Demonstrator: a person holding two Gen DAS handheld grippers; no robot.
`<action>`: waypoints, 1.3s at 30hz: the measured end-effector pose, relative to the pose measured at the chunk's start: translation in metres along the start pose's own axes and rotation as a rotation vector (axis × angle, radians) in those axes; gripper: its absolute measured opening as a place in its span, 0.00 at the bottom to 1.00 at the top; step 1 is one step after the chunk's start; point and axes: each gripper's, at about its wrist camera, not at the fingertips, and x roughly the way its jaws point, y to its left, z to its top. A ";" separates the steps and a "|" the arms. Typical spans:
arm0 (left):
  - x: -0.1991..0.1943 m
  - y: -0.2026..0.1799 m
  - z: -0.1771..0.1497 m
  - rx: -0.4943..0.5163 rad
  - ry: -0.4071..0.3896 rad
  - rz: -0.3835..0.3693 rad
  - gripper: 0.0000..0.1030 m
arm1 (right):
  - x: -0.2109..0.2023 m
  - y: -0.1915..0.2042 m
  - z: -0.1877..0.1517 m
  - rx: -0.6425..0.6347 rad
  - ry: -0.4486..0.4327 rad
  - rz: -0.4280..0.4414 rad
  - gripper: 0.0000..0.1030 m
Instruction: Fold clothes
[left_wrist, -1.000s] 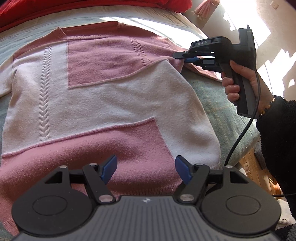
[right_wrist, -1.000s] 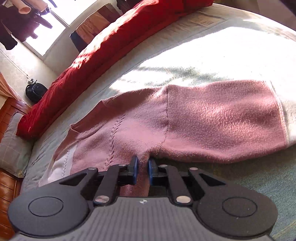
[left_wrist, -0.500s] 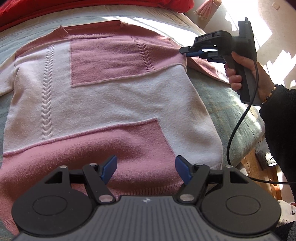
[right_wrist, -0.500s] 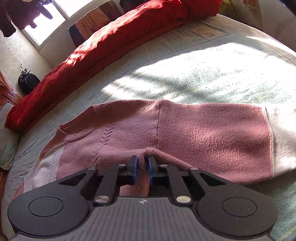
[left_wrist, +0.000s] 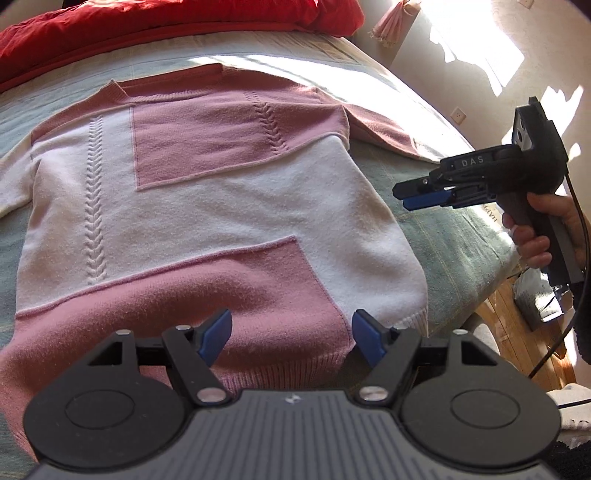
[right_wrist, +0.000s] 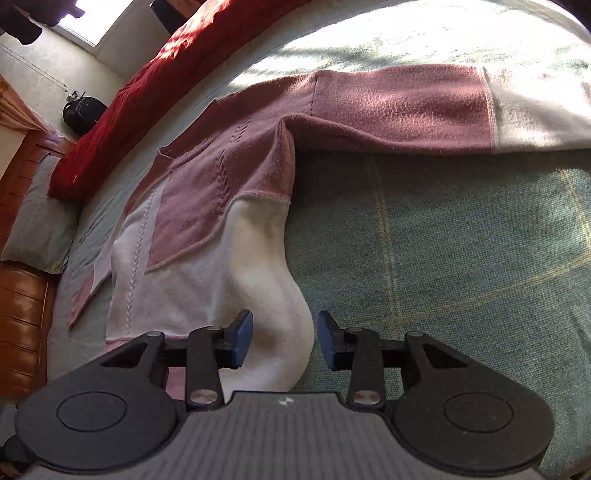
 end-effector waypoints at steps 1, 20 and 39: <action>-0.002 -0.002 -0.002 0.008 -0.002 0.007 0.71 | 0.000 0.000 -0.009 0.002 0.014 0.002 0.41; -0.017 -0.034 -0.014 0.084 -0.014 -0.007 0.76 | 0.033 0.082 -0.030 -0.123 0.079 0.184 0.29; -0.016 0.001 -0.019 -0.022 -0.038 0.004 0.76 | 0.052 0.115 -0.024 -0.208 0.162 0.156 0.30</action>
